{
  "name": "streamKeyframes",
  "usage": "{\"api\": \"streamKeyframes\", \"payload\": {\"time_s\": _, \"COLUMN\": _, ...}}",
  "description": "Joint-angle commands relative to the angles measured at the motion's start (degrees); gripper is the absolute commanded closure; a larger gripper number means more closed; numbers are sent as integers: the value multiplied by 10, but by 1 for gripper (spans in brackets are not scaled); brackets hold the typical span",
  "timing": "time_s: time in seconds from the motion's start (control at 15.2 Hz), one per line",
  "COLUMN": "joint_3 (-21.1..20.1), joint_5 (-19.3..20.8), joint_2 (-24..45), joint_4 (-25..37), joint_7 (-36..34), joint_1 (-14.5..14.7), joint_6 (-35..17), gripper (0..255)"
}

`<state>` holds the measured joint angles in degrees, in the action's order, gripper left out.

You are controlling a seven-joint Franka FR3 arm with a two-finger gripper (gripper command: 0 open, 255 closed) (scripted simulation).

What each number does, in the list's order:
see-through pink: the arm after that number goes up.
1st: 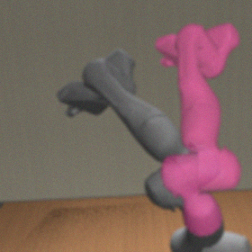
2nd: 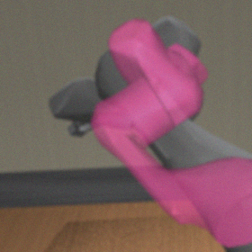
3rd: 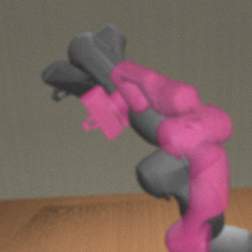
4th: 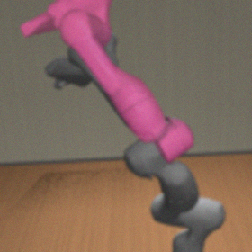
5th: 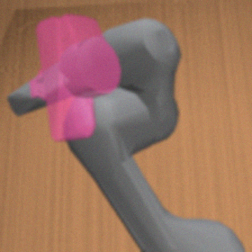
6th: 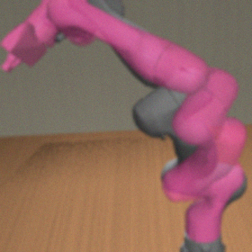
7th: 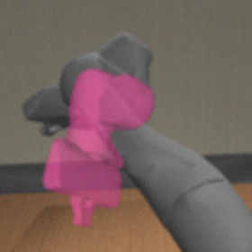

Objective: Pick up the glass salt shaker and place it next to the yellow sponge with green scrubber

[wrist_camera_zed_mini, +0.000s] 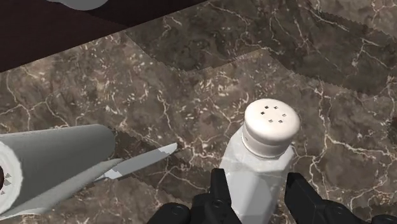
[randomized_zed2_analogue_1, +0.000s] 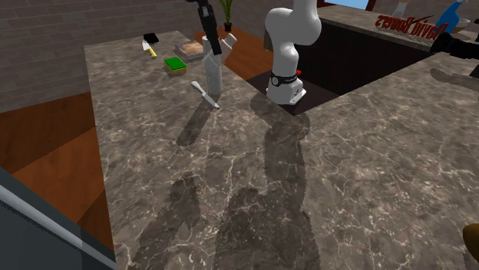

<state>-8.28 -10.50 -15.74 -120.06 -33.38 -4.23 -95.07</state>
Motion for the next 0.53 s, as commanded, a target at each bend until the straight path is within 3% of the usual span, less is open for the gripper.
{"api": "streamKeyframes", "payload": {"time_s": 0.0, "joint_3": 17, "joint_5": 6, "joint_2": -26, "joint_4": -21, "joint_7": 26, "joint_1": -10, "joint_6": 9, "gripper": 255}}
{"api": "streamKeyframes", "payload": {"time_s": 0.46, "joint_3": 81, "joint_5": 43, "joint_2": -91, "joint_4": -79, "joint_7": 115, "joint_1": -47, "joint_6": 29, "gripper": 255}}
